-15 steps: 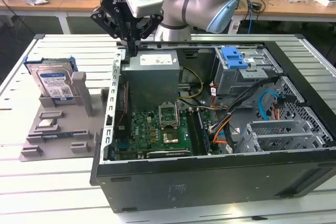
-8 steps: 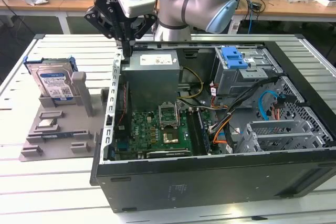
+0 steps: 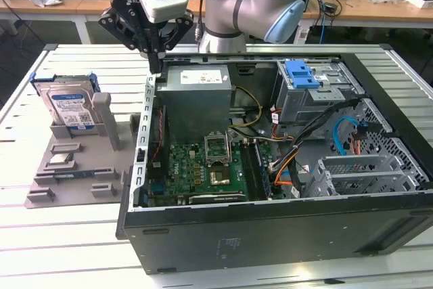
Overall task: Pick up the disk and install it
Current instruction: 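Reach for the disk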
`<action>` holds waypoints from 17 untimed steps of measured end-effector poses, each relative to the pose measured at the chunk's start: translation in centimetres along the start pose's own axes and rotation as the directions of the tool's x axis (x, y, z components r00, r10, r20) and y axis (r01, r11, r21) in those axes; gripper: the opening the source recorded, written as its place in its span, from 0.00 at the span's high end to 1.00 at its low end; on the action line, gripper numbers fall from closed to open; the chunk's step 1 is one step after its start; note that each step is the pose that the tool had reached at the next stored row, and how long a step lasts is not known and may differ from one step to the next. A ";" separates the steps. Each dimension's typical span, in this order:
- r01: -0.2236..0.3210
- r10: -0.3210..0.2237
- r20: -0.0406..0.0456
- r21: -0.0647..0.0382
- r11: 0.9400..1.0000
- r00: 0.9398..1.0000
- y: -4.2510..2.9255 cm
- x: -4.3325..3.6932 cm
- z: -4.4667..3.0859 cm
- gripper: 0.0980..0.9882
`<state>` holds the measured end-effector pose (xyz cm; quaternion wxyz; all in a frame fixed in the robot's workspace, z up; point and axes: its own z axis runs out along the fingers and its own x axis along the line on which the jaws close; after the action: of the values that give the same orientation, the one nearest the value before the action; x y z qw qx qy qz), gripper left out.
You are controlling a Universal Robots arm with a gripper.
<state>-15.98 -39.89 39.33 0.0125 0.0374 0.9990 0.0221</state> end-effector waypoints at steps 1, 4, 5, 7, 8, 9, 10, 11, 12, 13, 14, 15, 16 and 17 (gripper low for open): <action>0.000 0.000 0.000 0.000 1.000 1.000 -0.01 0.09 0.00 0.99; 0.000 0.000 0.000 0.000 1.000 1.000 -0.03 0.38 -0.01 0.99; 0.000 0.000 0.000 0.000 1.000 1.000 -0.03 0.47 -0.01 0.99; 0.000 0.000 0.000 0.000 1.000 1.000 -0.05 0.64 -0.01 0.99; 0.000 0.000 0.000 0.000 1.000 1.000 -0.05 0.72 -0.02 0.99; 0.000 0.000 0.000 0.000 1.000 1.000 -0.06 0.78 -0.02 0.99; 0.000 0.000 0.000 0.000 1.000 1.000 -0.06 0.88 -0.02 0.99; 0.000 0.000 0.000 0.000 1.000 1.000 -0.07 0.94 -0.02 0.99; 0.000 0.000 0.000 0.000 1.000 1.000 -0.07 1.01 -0.03 0.99; 0.000 0.000 0.000 0.000 1.000 1.000 -0.08 1.11 -0.03 0.99; 0.000 0.000 0.000 0.000 1.000 1.000 -0.08 1.15 -0.03 0.99; 0.000 0.000 0.000 0.000 1.000 1.000 -0.09 1.21 -0.03 0.99; 0.000 0.000 0.000 0.000 1.000 1.000 -0.09 1.27 -0.03 0.99; 0.000 0.000 0.000 0.000 1.000 1.000 -0.10 1.37 -0.04 0.99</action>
<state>-17.35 -39.89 39.33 0.0125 0.0374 0.9990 0.0221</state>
